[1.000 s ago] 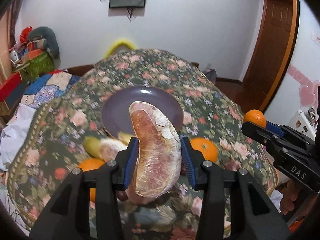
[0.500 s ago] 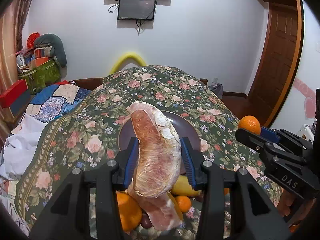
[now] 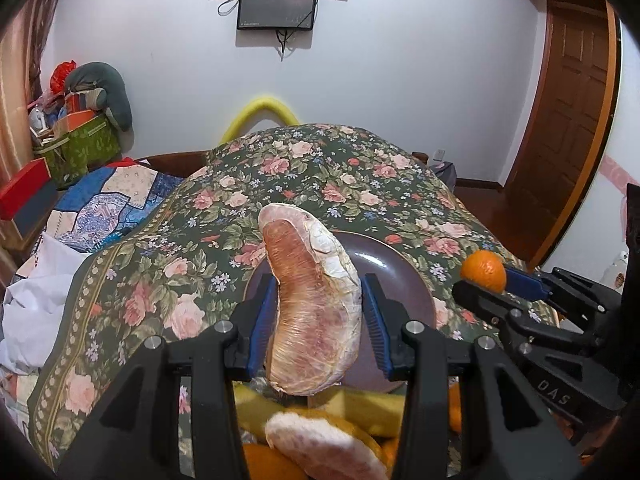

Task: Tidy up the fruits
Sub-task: 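Lower the tangerine onto the purple plate with the right tool while the left tool places the pomelo segment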

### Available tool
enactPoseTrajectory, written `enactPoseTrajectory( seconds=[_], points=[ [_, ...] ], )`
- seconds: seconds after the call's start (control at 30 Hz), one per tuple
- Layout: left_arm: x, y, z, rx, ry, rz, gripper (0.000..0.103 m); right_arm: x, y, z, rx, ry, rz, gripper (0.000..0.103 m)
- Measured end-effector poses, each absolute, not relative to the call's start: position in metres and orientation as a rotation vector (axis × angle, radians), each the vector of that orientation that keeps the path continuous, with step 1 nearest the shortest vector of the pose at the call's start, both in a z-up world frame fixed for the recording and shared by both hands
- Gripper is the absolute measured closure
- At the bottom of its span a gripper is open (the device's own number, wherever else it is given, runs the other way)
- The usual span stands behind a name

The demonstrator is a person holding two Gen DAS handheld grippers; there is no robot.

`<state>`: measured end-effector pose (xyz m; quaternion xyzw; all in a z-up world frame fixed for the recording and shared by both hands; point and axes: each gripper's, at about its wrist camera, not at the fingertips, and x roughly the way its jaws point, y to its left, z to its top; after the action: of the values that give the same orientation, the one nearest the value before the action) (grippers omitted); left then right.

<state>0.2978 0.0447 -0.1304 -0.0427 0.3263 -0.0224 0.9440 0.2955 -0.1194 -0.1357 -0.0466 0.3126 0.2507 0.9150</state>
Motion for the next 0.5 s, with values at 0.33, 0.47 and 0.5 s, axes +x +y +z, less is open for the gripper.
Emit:
enactPoseTrajectory(
  seconds=[0.33,0.47,0.5],
  points=[
    [0.338,0.049,-0.146,-0.110,0.747,-0.058,0.060,0.319,-0.111,-0.150,-0.104,0.723,0.534,0.069],
    [0.346,0.046,-0.151,-0.099,0.767,-0.062,0.060,0.323,-0.104,-0.151,-0.134,0.735,0.541,0.069],
    [0.348,0.045,-0.152,-0.097,0.774,-0.063,0.060,0.324,-0.102,-0.152,-0.139,0.739,0.543,0.069]
  ],
)
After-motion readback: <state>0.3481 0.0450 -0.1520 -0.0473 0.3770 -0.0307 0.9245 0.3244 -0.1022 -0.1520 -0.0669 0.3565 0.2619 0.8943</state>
